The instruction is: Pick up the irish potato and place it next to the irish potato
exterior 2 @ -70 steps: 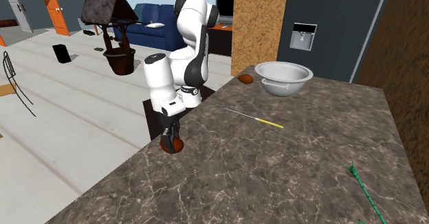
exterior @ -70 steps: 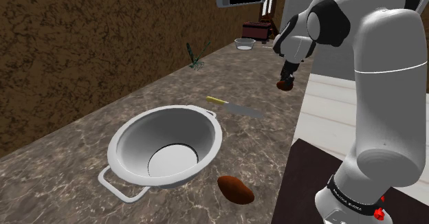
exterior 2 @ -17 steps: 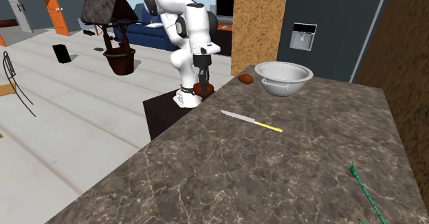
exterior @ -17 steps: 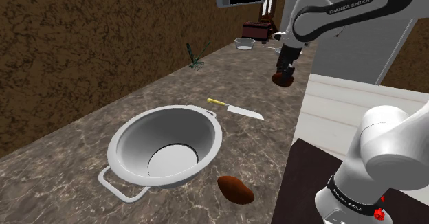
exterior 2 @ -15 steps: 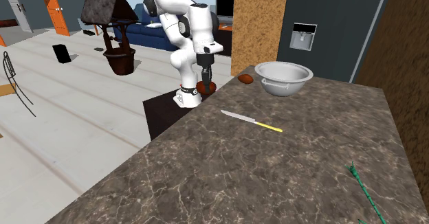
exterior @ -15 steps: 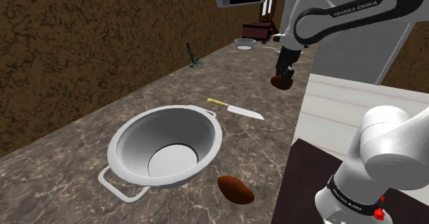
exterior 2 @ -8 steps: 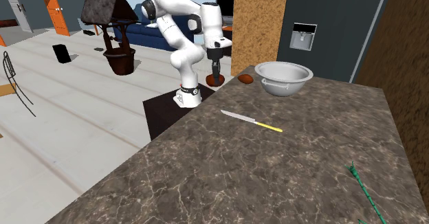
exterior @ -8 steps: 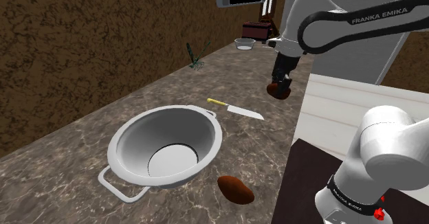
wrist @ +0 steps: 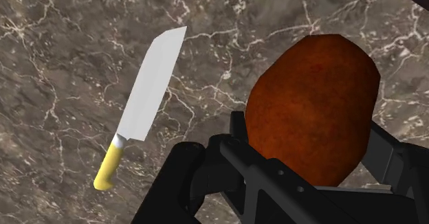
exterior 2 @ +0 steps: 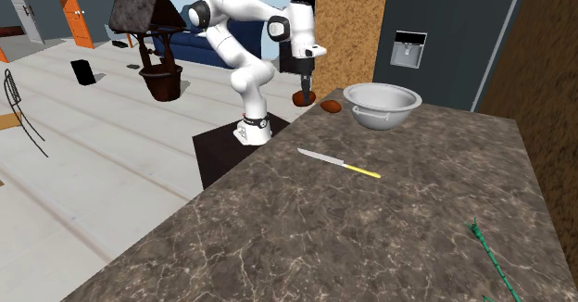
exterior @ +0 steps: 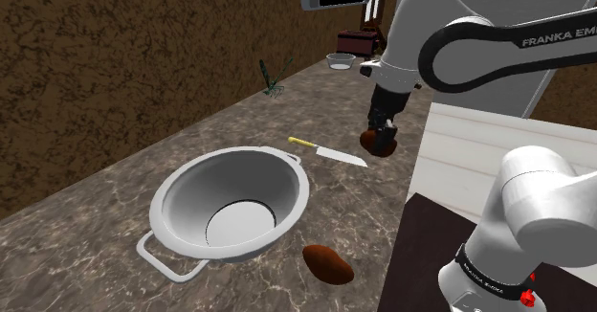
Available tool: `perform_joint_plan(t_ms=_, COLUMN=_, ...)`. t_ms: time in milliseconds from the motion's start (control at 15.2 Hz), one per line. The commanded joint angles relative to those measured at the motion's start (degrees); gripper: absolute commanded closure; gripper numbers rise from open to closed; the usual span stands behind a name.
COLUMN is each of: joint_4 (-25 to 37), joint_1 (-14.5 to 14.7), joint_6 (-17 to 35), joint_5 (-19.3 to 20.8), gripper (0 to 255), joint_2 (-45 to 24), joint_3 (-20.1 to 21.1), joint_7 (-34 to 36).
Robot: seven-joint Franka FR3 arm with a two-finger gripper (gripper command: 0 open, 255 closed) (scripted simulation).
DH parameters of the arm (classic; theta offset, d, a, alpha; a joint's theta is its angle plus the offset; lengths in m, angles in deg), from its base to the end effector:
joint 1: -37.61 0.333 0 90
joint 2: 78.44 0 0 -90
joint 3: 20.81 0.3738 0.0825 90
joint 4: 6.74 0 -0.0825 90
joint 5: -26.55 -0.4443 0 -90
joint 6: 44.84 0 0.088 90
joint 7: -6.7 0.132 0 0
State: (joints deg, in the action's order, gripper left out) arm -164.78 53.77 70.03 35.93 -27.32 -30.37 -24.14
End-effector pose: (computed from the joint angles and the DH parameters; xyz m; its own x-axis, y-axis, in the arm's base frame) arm 0.3168 0.0261 0.4590 0.7142 0.6926 0.1013 0.6865 -0.7214 0.0916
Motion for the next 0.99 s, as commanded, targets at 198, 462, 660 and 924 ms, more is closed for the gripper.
perform_joint_plan(t_ms=198, joint_4=-1.36, joint_1=4.33, joint_6=-0.83, joint_5=-4.75, gripper=255, joint_2=1.70, joint_3=7.17, joint_7=7.63)
perform_joint_plan(t_ms=462, joint_4=-0.77, joint_1=8.11, joint_6=-0.76, joint_5=-8.77, gripper=255, joint_2=0.76, joint_3=13.05, joint_7=13.91)
perform_joint_plan(t_ms=660, joint_4=0.48, joint_1=10.69, joint_6=-0.33, joint_5=-11.57, gripper=255, joint_2=-1.08, joint_3=17.37, joint_7=18.55)
perform_joint_plan(t_ms=924, joint_4=3.20, joint_1=13.44, joint_6=0.58, joint_5=-14.79, gripper=255, joint_2=-4.77, joint_3=23.01, joint_7=24.54)
